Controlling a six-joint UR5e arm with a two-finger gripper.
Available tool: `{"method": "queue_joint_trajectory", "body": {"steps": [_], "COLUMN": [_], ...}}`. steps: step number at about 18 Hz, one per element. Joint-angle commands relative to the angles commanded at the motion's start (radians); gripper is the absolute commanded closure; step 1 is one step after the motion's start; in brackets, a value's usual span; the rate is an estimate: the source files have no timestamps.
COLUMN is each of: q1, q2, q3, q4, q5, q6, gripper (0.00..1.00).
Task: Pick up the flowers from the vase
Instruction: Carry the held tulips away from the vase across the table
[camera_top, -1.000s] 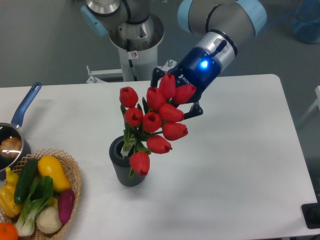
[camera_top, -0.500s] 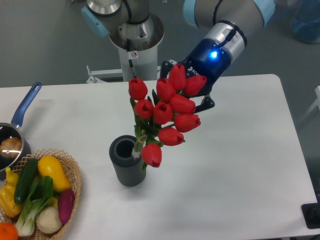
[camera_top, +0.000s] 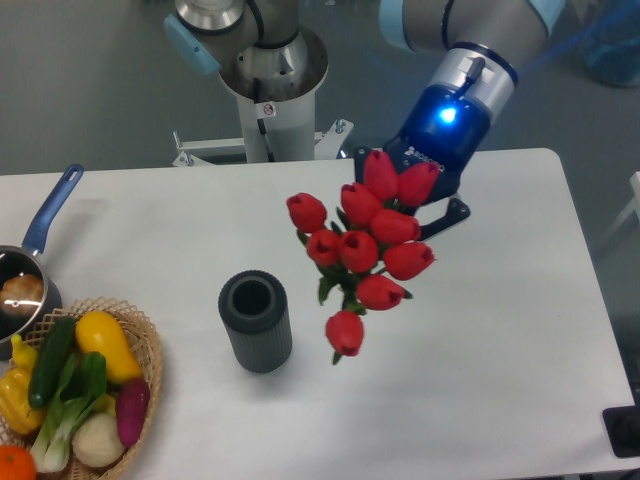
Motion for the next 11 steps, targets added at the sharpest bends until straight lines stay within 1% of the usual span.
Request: {"method": "queue_joint_trajectory", "body": {"steps": [4,5,6,8,11], "q1": [0.045,0.057,0.072,0.103,0.14], "q2": [-0.008,-0.011,-0.021,-0.041,-0.072], "q3": [-0.002,-0.005,-0.005,-0.006,-0.009], "q4": [0.002,0.002,0.002,0.0,-0.002], "q5": [0.138,0.158,0.176,0.192,0.193], "q6": [0.095,0.124,0.159,0.248,0.341], "gripper": [0.9,0.9,0.88,0.85,0.85]}}
